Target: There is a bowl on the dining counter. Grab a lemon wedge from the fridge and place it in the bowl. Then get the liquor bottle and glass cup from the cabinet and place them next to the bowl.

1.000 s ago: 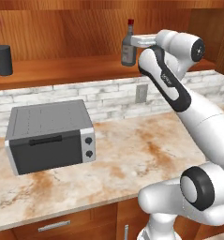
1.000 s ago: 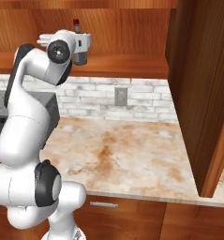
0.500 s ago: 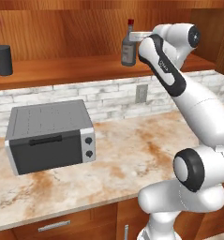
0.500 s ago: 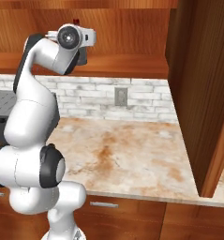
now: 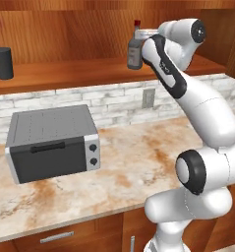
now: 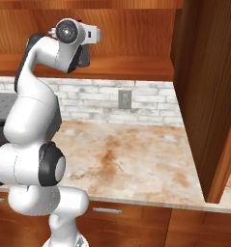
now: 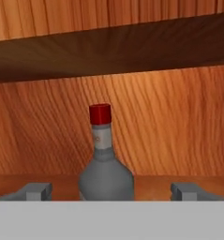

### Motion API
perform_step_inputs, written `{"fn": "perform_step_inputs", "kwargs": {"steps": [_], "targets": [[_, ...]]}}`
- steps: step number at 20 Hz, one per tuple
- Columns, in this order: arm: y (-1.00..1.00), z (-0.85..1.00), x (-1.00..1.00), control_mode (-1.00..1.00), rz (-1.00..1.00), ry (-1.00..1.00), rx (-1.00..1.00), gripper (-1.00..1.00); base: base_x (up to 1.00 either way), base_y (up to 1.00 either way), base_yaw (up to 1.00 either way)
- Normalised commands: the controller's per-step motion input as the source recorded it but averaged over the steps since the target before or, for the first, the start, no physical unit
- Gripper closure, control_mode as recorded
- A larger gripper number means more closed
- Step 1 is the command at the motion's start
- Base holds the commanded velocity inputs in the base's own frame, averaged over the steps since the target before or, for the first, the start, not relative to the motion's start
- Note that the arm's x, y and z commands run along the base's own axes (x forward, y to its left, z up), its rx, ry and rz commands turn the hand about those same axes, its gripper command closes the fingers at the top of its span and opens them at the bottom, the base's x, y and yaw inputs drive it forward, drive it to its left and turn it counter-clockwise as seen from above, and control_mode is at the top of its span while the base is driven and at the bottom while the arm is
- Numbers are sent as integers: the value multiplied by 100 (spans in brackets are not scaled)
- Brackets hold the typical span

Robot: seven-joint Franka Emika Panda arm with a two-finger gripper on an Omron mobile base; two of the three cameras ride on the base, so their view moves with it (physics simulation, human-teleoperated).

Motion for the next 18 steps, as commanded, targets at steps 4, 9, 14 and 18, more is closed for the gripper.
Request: {"fn": "perform_step_inputs", "kwargs": {"steps": [4, 9, 14, 18], "targets": [[21, 8, 33, -100, -30, 5, -2, -100, 0, 0, 0], [31, 29, 29, -100, -11, 0, -5, -100, 0, 0, 0], [5, 3, 11, -100, 0, 0, 0, -100, 0, 0, 0], [-7, 0, 10, -100, 0, 0, 0, -100, 0, 0, 0]]}}
